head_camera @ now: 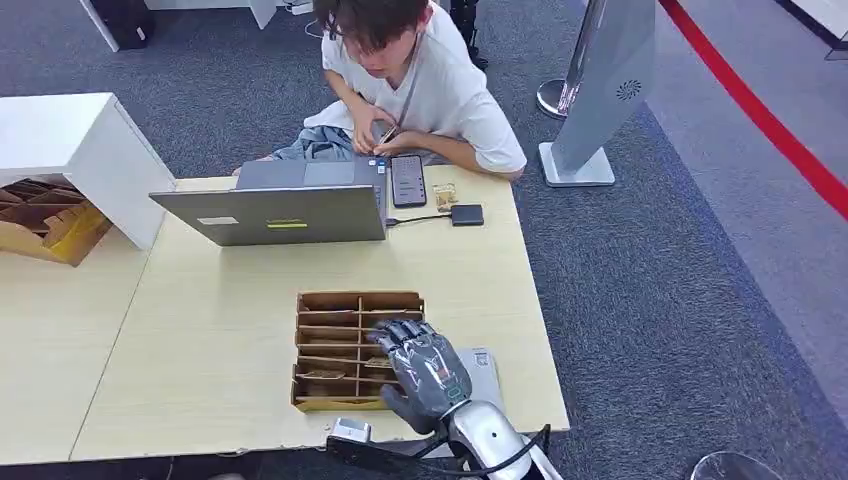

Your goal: Pass the card to the sensor for recognition and then transmit it.

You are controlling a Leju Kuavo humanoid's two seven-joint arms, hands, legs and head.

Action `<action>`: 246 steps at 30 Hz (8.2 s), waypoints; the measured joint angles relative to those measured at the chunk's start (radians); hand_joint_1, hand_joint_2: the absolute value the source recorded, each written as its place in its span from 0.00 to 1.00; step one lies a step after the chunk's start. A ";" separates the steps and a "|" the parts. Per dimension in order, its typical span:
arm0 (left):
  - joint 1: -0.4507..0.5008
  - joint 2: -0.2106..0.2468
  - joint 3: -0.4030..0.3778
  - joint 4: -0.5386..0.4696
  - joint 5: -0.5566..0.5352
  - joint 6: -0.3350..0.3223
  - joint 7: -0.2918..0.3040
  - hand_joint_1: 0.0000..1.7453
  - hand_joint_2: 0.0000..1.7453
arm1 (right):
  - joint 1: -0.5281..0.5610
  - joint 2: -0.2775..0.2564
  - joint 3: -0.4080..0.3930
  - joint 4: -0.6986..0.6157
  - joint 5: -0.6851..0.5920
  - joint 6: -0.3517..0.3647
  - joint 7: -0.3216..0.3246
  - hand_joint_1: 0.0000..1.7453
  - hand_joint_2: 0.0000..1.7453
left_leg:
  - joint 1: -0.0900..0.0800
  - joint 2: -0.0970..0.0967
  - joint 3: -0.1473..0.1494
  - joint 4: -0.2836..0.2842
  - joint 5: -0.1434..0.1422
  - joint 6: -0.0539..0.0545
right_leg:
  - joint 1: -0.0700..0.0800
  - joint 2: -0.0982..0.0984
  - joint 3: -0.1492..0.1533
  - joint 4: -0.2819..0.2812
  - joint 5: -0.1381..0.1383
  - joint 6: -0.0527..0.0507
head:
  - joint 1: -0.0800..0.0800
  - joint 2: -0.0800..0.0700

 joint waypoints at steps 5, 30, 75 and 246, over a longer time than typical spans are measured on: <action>0.000 0.000 0.000 0.000 -0.002 0.000 0.000 0.00 0.00 | 0.000 0.000 0.000 0.000 0.001 0.002 0.000 0.40 1.00 | 0.000 0.000 0.000 0.000 0.000 0.000 | 0.000 0.000 0.000 0.000 0.000 0.000 | 0.000 0.000; -0.002 0.000 0.000 0.000 -0.010 -0.003 0.000 0.00 0.00 | -0.014 0.008 0.000 0.042 0.003 0.003 0.003 0.44 1.00 | 0.000 0.000 0.000 0.000 0.000 0.000 | 0.000 0.000 0.000 0.000 0.000 0.000 | 0.000 0.000; -0.006 0.000 0.000 -0.009 -0.027 -0.011 0.000 0.00 0.00 | -0.038 0.025 0.000 0.116 0.006 0.026 0.023 0.41 1.00 | 0.000 0.000 0.000 0.000 0.000 0.000 | 0.000 0.000 0.000 0.000 0.000 0.000 | 0.000 0.000; -0.013 -0.003 0.001 -0.018 -0.081 -0.041 -0.009 0.00 0.00 | -0.088 0.086 -0.040 0.164 0.073 -0.064 0.075 0.21 1.00 | 0.000 0.001 -0.003 0.001 0.002 0.000 | 0.000 0.001 -0.003 0.000 0.003 0.001 | 0.000 0.000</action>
